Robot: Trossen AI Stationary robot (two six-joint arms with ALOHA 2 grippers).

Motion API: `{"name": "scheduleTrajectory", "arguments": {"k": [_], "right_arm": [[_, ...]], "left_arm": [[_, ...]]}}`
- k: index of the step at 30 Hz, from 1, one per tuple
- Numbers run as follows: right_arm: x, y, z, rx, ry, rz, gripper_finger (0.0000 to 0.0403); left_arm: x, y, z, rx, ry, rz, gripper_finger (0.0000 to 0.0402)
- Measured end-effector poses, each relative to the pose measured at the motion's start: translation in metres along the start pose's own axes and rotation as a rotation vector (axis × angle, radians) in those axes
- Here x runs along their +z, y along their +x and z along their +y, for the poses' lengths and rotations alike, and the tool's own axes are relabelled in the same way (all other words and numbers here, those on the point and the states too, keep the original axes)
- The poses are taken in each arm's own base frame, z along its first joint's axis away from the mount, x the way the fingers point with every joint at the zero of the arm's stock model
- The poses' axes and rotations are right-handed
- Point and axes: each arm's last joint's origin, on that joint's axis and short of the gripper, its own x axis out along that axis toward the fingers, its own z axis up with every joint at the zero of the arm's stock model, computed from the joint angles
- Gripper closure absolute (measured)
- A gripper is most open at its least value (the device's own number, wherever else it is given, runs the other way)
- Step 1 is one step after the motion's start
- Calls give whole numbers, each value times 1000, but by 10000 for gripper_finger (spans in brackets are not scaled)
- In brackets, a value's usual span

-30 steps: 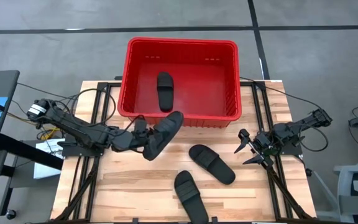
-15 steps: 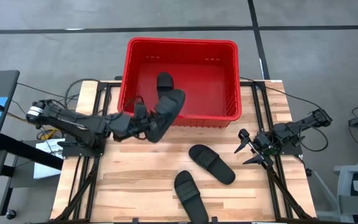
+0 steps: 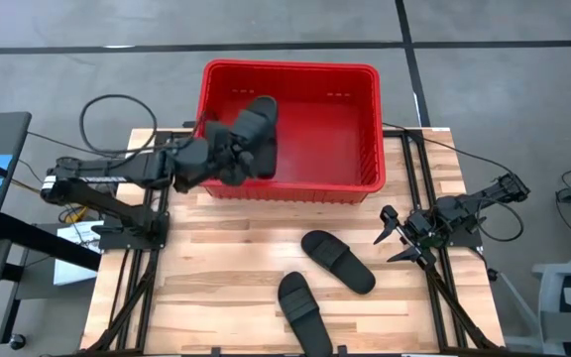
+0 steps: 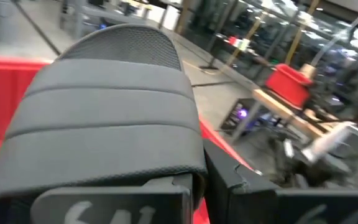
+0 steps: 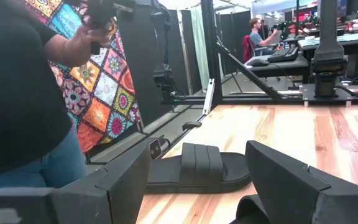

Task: Pick and place slides into bin
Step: Put the top slipper into the organizer bin

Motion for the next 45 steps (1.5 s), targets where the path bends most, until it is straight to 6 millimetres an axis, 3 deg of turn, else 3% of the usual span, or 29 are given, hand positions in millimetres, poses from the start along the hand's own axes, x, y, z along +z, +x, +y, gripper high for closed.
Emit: {"name": "scheduleTrajectory", "arguments": {"k": [10, 15, 36, 45], "right_arm": [[0, 0, 0, 0, 0, 0, 143], [0, 0, 0, 0, 0, 0, 143], [0, 0, 0, 0, 0, 0, 143], [0, 0, 0, 0, 0, 0, 143]], "left_arm": [[11, 35, 37, 188, 10, -43, 400], [7, 57, 55, 280, 32, -30, 400], [-38, 147, 133, 549, 95, 139, 400], [-55, 169, 165, 640, 99, 201, 400]]}}
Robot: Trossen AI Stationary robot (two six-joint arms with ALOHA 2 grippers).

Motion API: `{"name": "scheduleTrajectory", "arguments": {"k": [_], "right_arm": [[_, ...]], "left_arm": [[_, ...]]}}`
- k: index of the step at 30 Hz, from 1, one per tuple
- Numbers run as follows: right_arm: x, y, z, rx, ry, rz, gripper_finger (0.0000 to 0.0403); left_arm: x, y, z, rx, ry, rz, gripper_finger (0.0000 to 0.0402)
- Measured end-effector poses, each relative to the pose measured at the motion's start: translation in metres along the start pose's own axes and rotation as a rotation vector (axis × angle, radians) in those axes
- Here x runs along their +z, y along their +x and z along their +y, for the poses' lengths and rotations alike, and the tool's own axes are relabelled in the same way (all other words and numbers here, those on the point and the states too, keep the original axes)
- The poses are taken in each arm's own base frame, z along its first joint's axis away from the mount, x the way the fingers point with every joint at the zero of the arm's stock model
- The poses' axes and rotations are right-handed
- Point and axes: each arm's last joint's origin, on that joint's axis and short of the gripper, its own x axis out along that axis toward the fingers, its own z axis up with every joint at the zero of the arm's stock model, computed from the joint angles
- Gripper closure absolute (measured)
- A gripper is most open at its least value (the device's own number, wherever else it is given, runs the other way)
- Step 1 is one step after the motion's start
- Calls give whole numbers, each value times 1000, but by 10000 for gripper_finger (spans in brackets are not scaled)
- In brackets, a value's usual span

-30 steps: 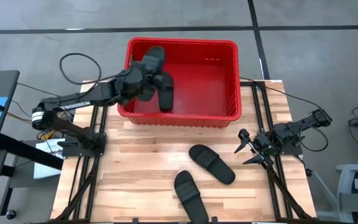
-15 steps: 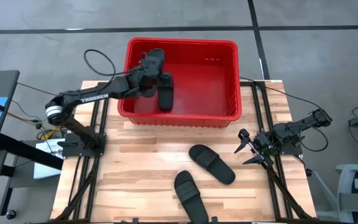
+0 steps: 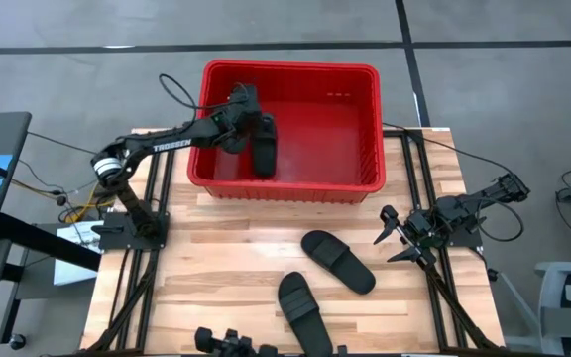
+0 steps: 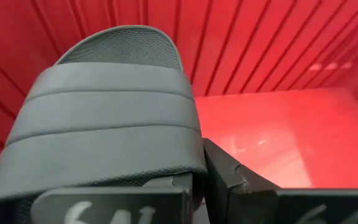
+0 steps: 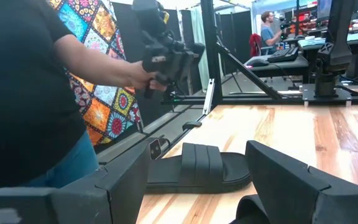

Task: Pick and place slides into bin
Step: Put the top slipper into the organizer bin

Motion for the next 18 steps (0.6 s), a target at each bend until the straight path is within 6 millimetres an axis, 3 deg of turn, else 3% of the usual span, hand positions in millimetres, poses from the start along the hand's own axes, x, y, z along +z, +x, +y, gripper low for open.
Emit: {"name": "scheduleTrajectory", "arguments": {"k": [6, 18], "right_arm": [[0, 0, 0, 0, 0, 0, 143], [0, 0, 0, 0, 0, 0, 143]], "left_arm": [[-1, 14, 12, 40, -3, 36, 400], [-5, 19, 27, 61, -19, 150, 400]]}}
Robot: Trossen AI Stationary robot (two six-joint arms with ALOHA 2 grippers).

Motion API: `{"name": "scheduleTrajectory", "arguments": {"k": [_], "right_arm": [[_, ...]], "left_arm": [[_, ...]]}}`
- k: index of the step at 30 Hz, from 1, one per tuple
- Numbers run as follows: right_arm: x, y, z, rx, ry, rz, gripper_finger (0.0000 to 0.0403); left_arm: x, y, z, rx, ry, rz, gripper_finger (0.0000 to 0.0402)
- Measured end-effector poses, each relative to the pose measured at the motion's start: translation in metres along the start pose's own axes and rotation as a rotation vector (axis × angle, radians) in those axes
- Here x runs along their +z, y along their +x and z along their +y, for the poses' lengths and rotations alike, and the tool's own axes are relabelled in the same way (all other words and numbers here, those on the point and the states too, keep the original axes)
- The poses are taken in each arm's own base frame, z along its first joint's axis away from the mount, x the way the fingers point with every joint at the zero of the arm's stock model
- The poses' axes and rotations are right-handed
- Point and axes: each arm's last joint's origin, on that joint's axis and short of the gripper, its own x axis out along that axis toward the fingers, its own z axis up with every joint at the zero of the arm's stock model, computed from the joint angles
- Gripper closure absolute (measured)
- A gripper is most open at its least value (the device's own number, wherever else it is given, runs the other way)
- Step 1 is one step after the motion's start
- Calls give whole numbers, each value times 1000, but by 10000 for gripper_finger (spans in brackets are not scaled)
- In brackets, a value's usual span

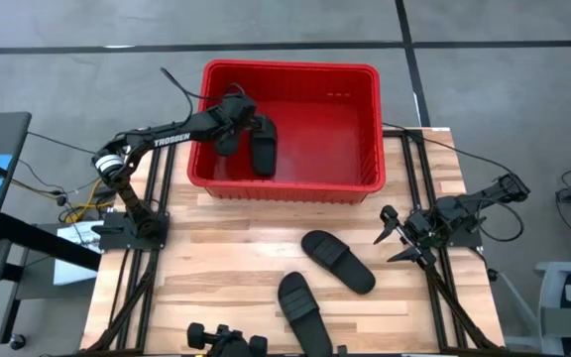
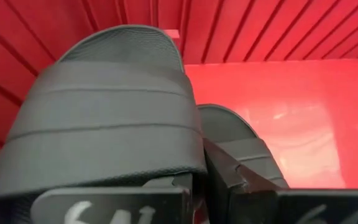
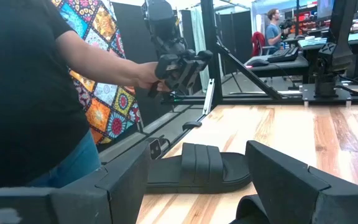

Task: Pick and place slides into bin
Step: Put the top slipper into the organizer bin

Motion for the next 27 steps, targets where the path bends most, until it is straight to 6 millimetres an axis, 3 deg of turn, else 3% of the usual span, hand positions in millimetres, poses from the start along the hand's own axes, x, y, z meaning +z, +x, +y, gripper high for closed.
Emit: {"name": "scheduleTrajectory", "arguments": {"k": [27], "right_arm": [[0, 0, 0, 0, 0, 0, 143]], "left_arm": [[0, 0, -1, -29, -4, 17, 378]]}}
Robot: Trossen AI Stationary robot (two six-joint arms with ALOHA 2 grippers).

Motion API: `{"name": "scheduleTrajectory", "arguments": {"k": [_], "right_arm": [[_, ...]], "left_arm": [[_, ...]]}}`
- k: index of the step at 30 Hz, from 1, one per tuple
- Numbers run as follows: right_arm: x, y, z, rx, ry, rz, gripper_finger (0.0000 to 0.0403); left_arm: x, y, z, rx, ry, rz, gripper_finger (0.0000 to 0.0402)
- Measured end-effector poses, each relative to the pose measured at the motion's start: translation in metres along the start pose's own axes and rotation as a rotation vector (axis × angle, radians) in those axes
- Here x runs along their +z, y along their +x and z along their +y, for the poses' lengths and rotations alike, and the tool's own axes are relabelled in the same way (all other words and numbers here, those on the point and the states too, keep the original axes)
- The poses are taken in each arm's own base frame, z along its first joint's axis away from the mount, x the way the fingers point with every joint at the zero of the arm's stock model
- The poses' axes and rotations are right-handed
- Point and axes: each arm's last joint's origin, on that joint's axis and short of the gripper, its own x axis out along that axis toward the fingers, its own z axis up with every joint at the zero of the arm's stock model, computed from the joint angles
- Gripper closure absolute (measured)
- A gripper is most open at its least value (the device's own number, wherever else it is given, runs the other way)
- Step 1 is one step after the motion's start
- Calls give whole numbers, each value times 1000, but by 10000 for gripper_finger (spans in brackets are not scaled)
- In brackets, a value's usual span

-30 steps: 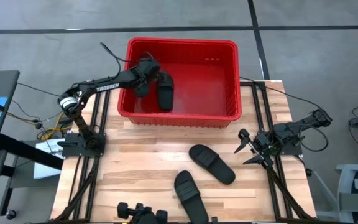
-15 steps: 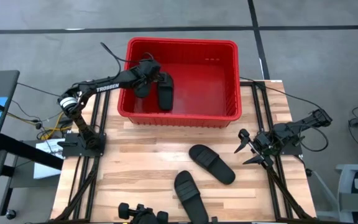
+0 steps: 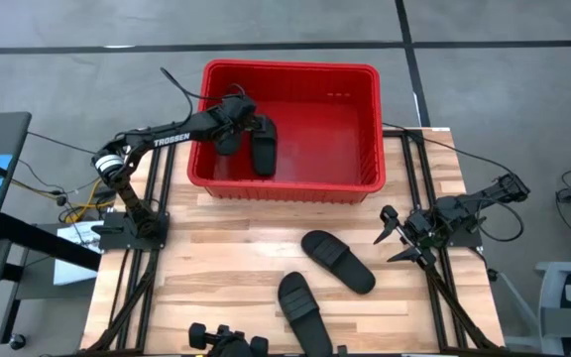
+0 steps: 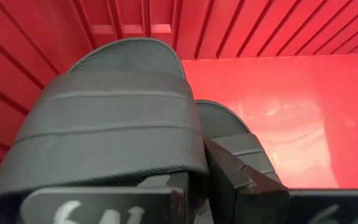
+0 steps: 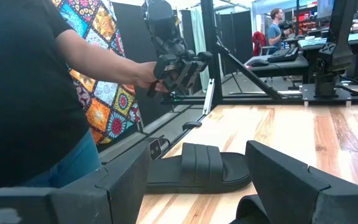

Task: Pick and place slides into bin
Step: Put the top slipper into the organizer bin

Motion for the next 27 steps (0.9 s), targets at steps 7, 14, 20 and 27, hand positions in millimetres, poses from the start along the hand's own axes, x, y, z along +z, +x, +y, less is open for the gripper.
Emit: {"name": "scheduleTrajectory", "arguments": {"k": [7, 14, 20, 27], "right_arm": [[0, 0, 0, -1, 0, 0, 143], [0, 0, 0, 0, 0, 0, 143], [0, 0, 0, 0, 0, 0, 143], [0, 0, 0, 0, 0, 0, 143]], "left_arm": [[1, 0, -1, -5, 30, -7, 377], [1, 0, -1, -6, 30, -10, 377], [1, 0, -1, -6, 29, -10, 375], [1, 0, -1, -6, 22, -9, 347]]}}
